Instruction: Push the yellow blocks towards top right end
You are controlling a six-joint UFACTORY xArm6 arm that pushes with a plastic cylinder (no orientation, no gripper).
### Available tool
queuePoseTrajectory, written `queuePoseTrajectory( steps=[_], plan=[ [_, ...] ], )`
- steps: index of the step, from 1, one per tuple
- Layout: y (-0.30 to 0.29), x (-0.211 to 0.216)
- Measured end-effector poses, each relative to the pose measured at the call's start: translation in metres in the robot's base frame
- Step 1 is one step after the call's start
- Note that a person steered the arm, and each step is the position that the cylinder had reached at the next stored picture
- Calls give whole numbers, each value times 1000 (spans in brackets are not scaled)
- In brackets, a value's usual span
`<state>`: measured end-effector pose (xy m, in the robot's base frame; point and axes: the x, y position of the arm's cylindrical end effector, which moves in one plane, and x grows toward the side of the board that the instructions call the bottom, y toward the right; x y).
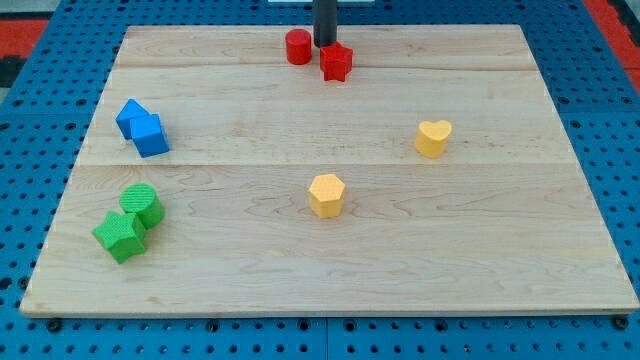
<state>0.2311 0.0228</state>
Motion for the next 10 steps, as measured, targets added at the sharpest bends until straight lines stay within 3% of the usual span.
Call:
queuePoseTrajectory(
  steps=[1,2,3,7,8,9,10],
  plan=[
    [95,25],
    [146,121],
    [116,203],
    [-65,124],
    [-23,86],
    [45,91],
    [25,138]
  ],
)
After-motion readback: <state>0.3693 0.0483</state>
